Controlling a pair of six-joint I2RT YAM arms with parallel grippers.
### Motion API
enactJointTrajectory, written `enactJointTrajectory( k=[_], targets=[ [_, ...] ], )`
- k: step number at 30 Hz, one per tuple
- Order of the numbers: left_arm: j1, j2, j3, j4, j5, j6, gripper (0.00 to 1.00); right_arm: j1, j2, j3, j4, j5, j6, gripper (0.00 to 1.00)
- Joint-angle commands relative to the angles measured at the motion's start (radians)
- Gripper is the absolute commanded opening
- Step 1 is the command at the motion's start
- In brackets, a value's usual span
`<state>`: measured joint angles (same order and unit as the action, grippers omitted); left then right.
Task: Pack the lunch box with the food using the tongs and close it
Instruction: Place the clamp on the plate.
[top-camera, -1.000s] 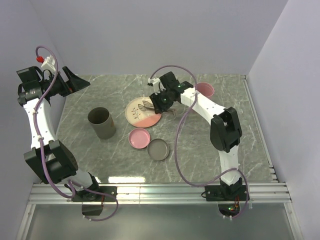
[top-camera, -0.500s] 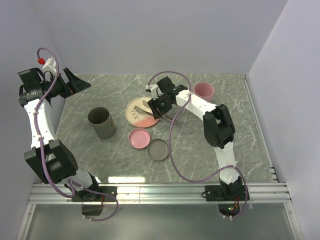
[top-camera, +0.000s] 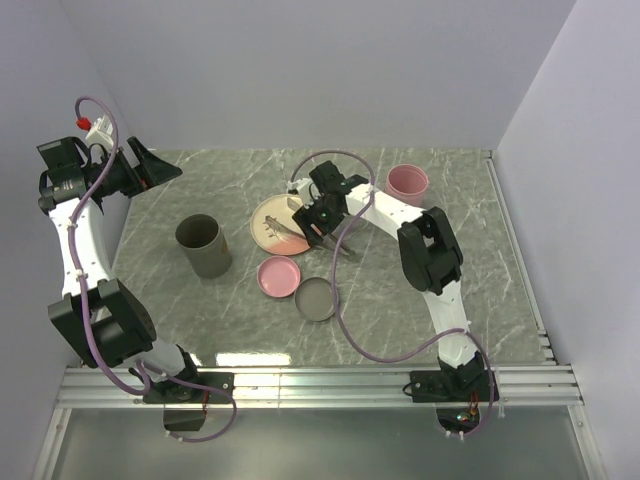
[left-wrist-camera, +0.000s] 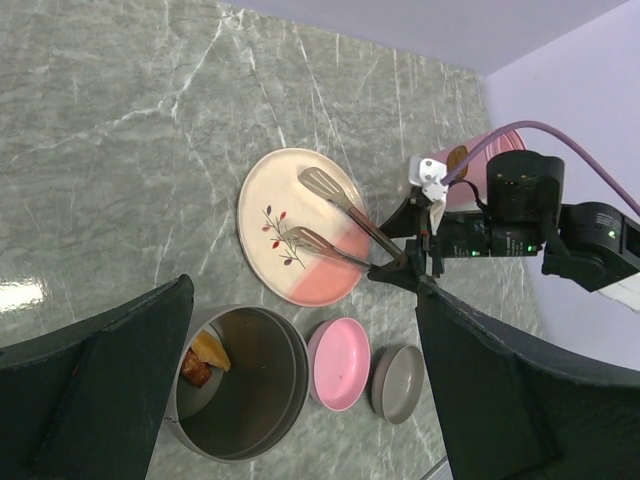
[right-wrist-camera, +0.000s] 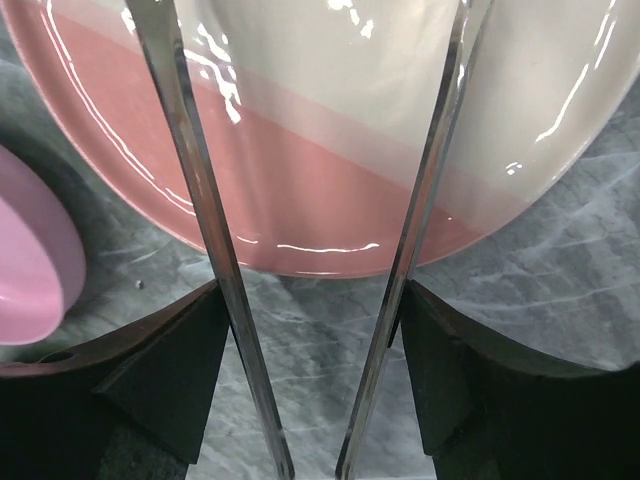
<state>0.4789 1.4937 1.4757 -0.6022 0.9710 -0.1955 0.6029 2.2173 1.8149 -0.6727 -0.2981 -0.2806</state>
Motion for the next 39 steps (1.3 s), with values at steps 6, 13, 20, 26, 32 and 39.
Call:
enactJointTrajectory(
  k=[6,13,20,26,32,39],
  targets=[
    [0.004,-0.038,0.000,0.027,0.020,0.027,0.99,0.009,0.016,0.031,0.012,0.034,-0.051,0.79],
    [0.004,-0.035,0.011,0.027,0.020,0.022,0.99,0.011,0.004,0.023,0.005,0.034,-0.071,0.86],
    [0.003,-0.035,0.017,0.035,0.028,0.011,0.99,0.012,0.008,0.044,-0.013,0.034,-0.074,0.87],
    [0.003,-0.035,0.023,0.024,0.025,0.016,0.99,0.014,-0.031,0.050,-0.008,0.030,-0.060,0.89],
    [0.003,-0.039,0.018,0.035,0.026,0.004,0.99,0.012,-0.059,0.083,-0.019,0.034,-0.046,0.89],
    [0.004,-0.055,0.028,0.006,-0.009,0.034,0.99,0.012,-0.116,0.116,-0.022,0.025,-0.017,0.90]
  ],
)
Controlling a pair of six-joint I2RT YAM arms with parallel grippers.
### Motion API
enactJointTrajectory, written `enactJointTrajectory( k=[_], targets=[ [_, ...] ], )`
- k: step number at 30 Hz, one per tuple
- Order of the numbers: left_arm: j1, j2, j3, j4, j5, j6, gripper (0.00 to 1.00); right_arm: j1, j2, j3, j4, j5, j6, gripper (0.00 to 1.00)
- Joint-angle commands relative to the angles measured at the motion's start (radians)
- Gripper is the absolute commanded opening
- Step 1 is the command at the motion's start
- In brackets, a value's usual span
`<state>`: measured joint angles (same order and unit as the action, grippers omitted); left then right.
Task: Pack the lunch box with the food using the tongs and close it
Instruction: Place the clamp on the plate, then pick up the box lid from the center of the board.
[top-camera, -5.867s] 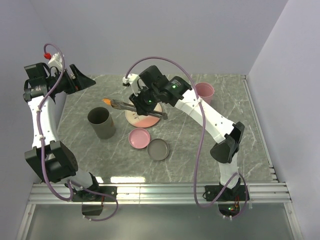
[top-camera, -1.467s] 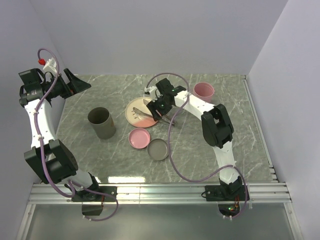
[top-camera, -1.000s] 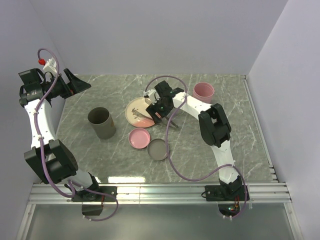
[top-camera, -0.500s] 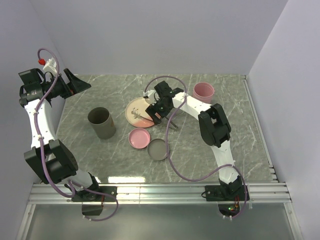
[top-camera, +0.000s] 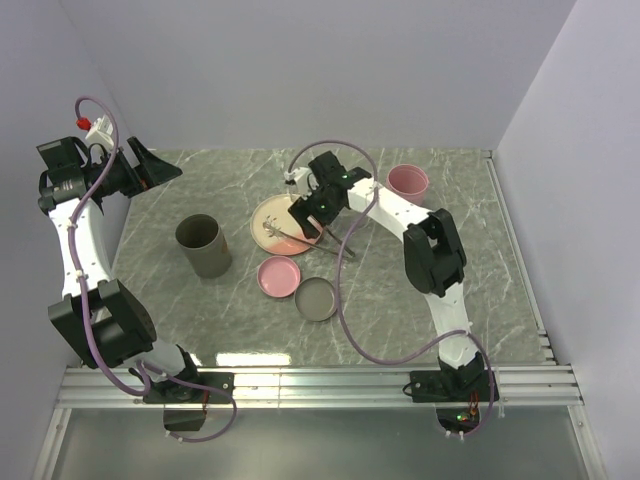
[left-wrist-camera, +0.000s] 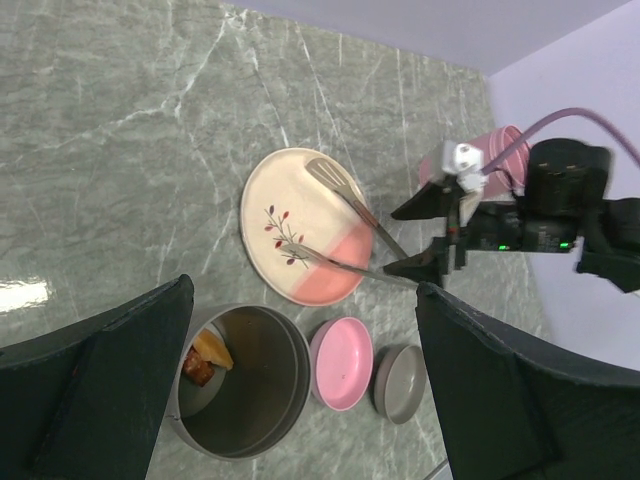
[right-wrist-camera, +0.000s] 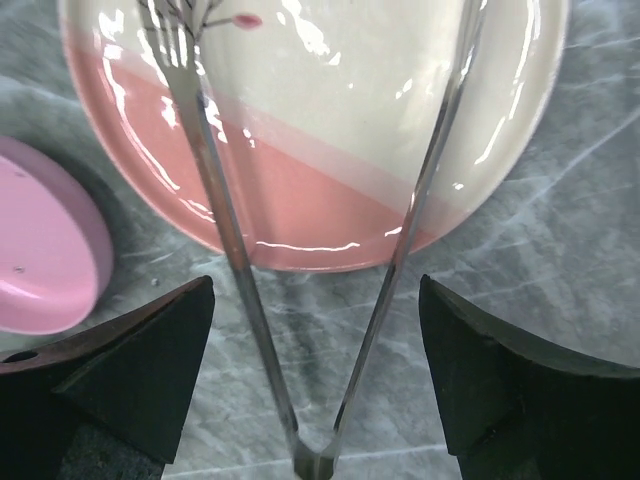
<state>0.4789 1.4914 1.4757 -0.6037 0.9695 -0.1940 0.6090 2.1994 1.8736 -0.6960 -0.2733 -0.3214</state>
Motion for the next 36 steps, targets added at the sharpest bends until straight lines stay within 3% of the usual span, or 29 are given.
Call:
enactJointTrajectory(
  k=[1,12,19,23,27,31,36],
  targets=[
    [0.003,-0.056,0.031,-0.002,-0.018,0.042,0.99,0.005,-0.112,0.067,0.003,0.002,0.031,0.90],
    [0.004,-0.080,0.064,-0.131,-0.086,0.171,0.99,-0.051,-0.378,0.055,-0.046,-0.044,0.061,0.93],
    [-0.003,-0.131,0.008,-0.192,-0.084,0.340,0.99,-0.068,-0.588,-0.216,-0.117,-0.124,-0.011,0.93],
    [-0.008,-0.203,-0.086,-0.140,-0.117,0.396,0.99,-0.061,-0.724,-0.408,-0.146,-0.171,-0.070,0.93],
    [-0.008,-0.207,-0.115,-0.168,-0.069,0.432,0.99,0.003,-0.776,-0.586,-0.183,-0.115,-0.139,0.93],
    [-0.010,-0.192,-0.123,-0.205,0.021,0.464,0.99,0.144,-0.855,-0.749,-0.102,-0.015,-0.160,0.93],
    [-0.010,-0.204,-0.184,-0.107,0.084,0.354,0.99,0.303,-0.857,-0.844,0.010,0.032,-0.214,0.91]
  ],
)
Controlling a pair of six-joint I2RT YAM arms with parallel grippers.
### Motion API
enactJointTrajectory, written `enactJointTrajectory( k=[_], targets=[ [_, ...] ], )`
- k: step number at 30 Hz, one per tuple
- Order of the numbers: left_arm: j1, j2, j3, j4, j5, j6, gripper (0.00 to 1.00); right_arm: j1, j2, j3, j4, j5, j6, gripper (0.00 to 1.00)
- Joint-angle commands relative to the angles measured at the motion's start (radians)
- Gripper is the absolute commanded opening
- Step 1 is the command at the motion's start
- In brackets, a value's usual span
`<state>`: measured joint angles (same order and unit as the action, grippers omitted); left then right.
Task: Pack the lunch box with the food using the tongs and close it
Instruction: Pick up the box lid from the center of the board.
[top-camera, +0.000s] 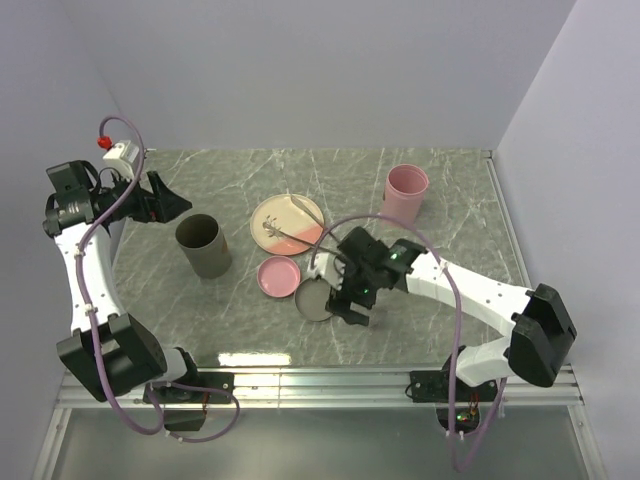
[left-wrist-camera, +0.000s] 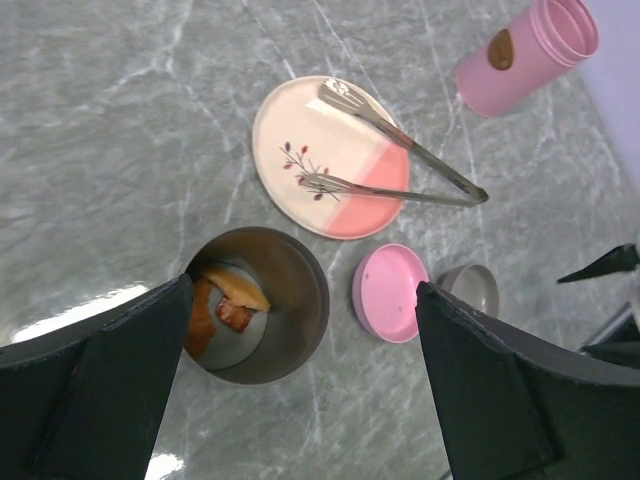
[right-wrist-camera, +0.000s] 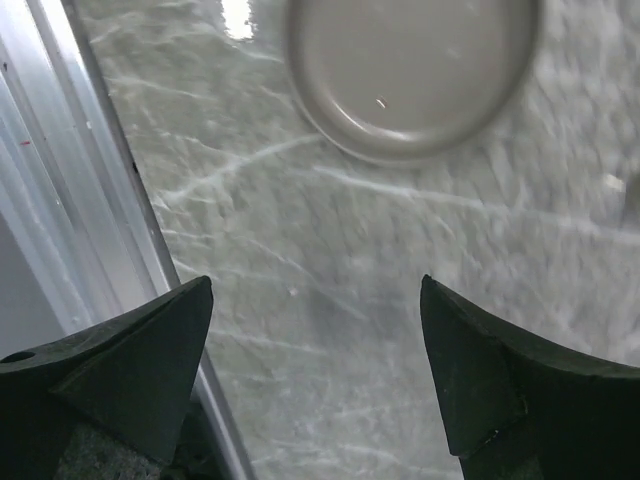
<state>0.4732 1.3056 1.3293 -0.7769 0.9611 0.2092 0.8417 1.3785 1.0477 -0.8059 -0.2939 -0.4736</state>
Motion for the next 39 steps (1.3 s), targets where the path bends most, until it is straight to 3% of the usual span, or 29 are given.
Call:
enactJointTrajectory(
  k=[1,8,11,14,21,28,32,39],
  targets=[
    [-0.002,-0.025,-0.048,0.103,0.109,-0.065,0.99,0.089,-0.030,-0.026,0.140,0.055,-0.071,0.90],
    [-0.004,-0.114,-0.165,0.258,0.192,-0.070,0.98,0.140,-0.084,-0.158,0.414,-0.056,-0.293,0.90],
    [-0.004,-0.179,-0.222,0.379,0.203,-0.137,0.97,0.145,-0.033,-0.161,0.407,-0.105,-0.397,0.91],
    [-0.005,-0.195,-0.226,0.395,0.212,-0.139,0.97,0.155,0.008,-0.181,0.442,-0.094,-0.469,0.90],
    [-0.008,-0.184,-0.219,0.354,0.192,-0.103,0.96,0.186,0.070,-0.276,0.531,0.009,-0.602,0.72],
    [-0.008,-0.174,-0.216,0.355,0.195,-0.120,0.96,0.188,0.152,-0.259,0.563,0.036,-0.631,0.62],
    [-0.010,-0.161,-0.206,0.360,0.180,-0.143,0.95,0.188,0.192,-0.242,0.565,0.038,-0.626,0.46],
    [-0.011,-0.151,-0.188,0.355,0.156,-0.151,0.94,0.188,0.208,-0.253,0.567,0.032,-0.631,0.28]
  ],
)
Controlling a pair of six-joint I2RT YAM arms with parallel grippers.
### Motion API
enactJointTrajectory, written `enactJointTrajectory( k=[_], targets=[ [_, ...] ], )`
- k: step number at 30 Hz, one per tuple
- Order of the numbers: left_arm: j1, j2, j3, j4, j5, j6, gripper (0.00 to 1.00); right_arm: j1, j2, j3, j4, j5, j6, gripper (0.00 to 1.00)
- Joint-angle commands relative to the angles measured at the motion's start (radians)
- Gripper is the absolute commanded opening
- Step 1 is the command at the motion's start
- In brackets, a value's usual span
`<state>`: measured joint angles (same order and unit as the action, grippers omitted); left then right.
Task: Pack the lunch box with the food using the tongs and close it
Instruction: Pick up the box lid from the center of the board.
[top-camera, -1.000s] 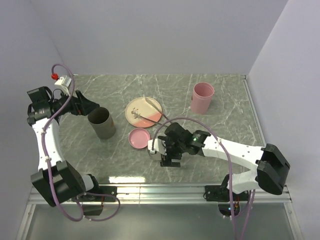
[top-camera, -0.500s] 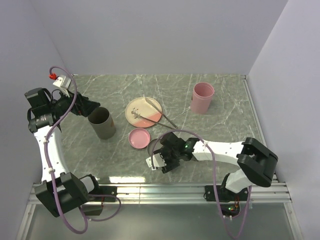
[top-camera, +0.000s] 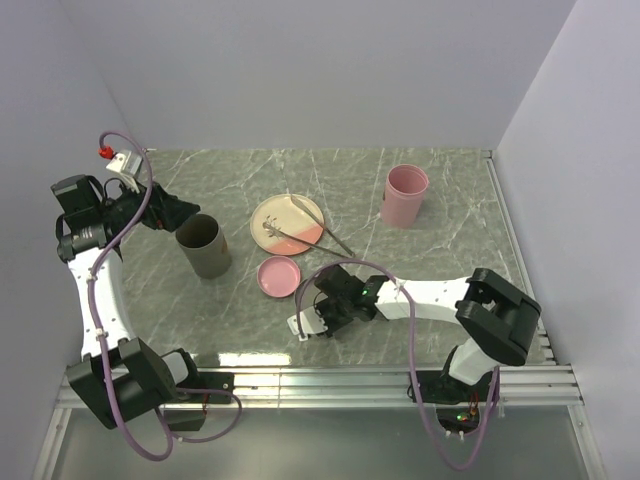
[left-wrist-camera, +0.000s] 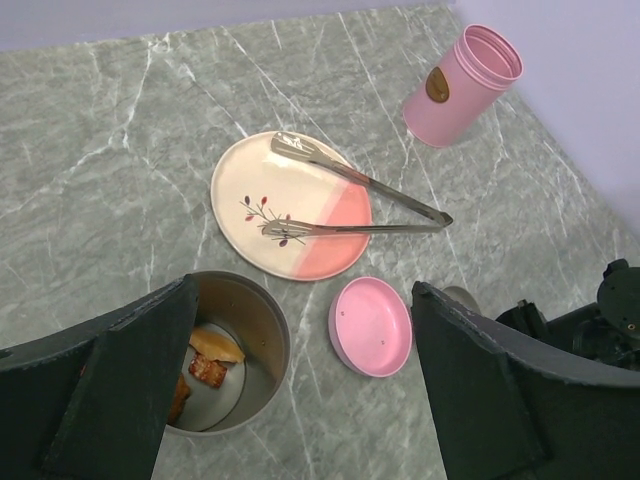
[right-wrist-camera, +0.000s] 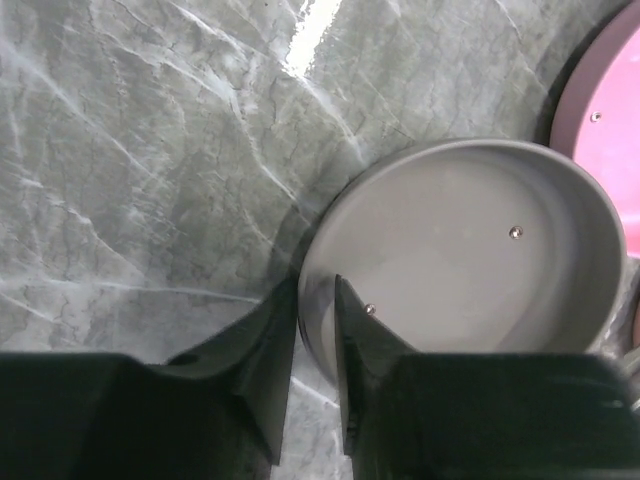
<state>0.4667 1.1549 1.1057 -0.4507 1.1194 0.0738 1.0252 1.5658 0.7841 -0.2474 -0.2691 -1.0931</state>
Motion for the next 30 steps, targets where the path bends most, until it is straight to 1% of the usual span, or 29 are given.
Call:
enactJointTrajectory(
  k=[1,2,4,5,10,12,13,15,16,18,19,20,21,24,25,27,28,30],
  targets=[
    [-0.005,0.002,0.037,0.030,-0.001,-0.017,0.94,0.004,0.025,0.014,0.007,0.007,-0.011,0.24],
    [-0.005,0.003,0.039,0.032,0.000,-0.022,0.94,0.004,0.026,0.017,0.004,0.005,-0.007,0.17],
    [-0.008,0.003,0.040,0.032,-0.001,-0.023,0.93,0.004,0.027,0.036,-0.010,0.004,-0.001,0.09],
    [-0.013,0.000,0.040,0.030,-0.003,-0.022,0.93,0.006,0.019,0.065,-0.035,-0.011,0.024,0.00],
    [-0.019,-0.021,0.045,-0.006,-0.010,-0.026,0.93,0.004,-0.117,0.151,-0.105,-0.081,0.105,0.00],
    [-0.017,-0.032,0.043,-0.002,-0.013,-0.052,0.94,-0.010,-0.162,0.202,-0.086,-0.102,0.156,0.00],
    [-0.017,-0.037,0.037,0.006,-0.012,-0.124,0.94,-0.020,-0.221,0.208,-0.019,-0.113,0.236,0.00],
    [-0.019,-0.055,0.026,0.068,0.032,-0.208,0.95,-0.054,-0.313,0.214,0.054,-0.172,0.304,0.00],
    [-0.019,-0.064,0.007,0.113,0.049,-0.326,0.95,-0.065,-0.341,0.214,0.119,-0.200,0.355,0.00],
    [-0.017,-0.102,-0.023,0.300,0.095,-0.481,0.95,-0.085,-0.410,0.207,0.221,-0.226,0.428,0.00],
    [-0.017,-0.130,-0.047,0.366,0.103,-0.634,0.96,-0.088,-0.424,0.208,0.326,-0.219,0.528,0.00],
    [-0.017,-0.145,-0.053,0.474,0.102,-0.699,0.96,-0.088,-0.435,0.230,0.364,-0.207,0.579,0.00],
    [-0.019,-0.158,-0.059,0.515,0.085,-0.814,0.98,-0.089,-0.444,0.251,0.393,-0.182,0.681,0.00],
    [-0.019,-0.184,-0.055,0.650,0.076,-0.994,0.99,-0.088,-0.443,0.332,0.489,-0.148,0.809,0.00],
    [-0.017,-0.193,-0.052,0.682,0.074,-1.094,0.99,-0.089,-0.443,0.345,0.555,-0.134,0.870,0.00],
    [-0.019,-0.211,-0.069,0.768,0.063,-1.210,0.99,-0.089,-0.426,0.380,0.608,-0.128,0.918,0.00],
    [-0.020,-0.224,-0.110,0.934,0.048,-1.349,0.99,-0.089,-0.418,0.392,0.647,-0.131,0.959,0.00],
    [-0.020,-0.274,-0.154,1.087,0.014,-1.469,0.99,-0.088,-0.400,0.420,0.681,-0.153,0.992,0.00]
  ],
)
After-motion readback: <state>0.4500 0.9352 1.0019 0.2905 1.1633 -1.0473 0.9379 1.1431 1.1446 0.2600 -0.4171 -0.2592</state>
